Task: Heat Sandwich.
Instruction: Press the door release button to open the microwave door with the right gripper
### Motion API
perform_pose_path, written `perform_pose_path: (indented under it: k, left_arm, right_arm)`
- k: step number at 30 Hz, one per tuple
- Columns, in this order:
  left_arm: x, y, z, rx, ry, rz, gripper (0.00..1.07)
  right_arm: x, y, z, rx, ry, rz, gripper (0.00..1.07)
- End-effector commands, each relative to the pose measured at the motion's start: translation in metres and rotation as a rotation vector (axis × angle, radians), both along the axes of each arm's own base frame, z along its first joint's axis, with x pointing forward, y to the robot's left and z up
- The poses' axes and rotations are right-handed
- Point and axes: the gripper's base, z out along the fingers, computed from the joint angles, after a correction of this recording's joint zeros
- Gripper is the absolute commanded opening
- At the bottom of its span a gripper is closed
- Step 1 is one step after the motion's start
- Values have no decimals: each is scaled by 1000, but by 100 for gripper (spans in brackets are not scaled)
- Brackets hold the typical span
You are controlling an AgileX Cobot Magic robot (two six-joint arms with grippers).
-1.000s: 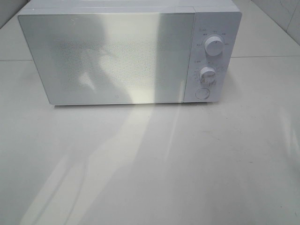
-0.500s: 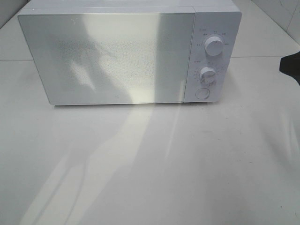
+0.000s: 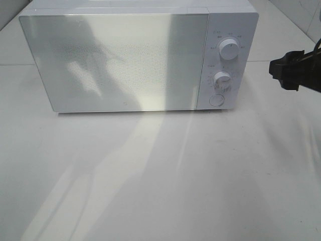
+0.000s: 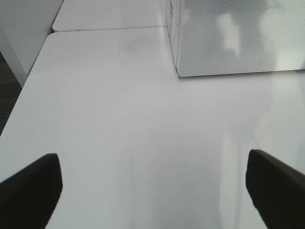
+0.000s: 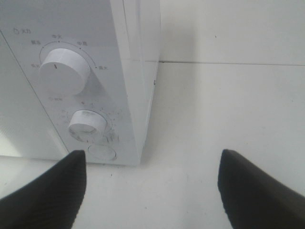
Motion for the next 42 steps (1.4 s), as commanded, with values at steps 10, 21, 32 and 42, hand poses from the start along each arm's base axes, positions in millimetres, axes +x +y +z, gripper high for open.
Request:
perform_pose_path:
  k: [10, 21, 32, 42]
  left_arm:
    - [-4, -1, 0, -17, -34, 0, 100]
    - [-4, -1, 0, -17, -34, 0, 100]
    - [-4, -1, 0, -17, -34, 0, 100]
    - [-4, -1, 0, -17, -34, 0, 100]
  right_arm:
    - [-2, 25, -52, -65, -129, -23, 74]
    - [-12, 65, -78, -72, -176, -3, 74]
    - [-23, 83, -97, -91, -136, -20, 74]
    - [-24, 85, -98, -90, -130, -14, 74]
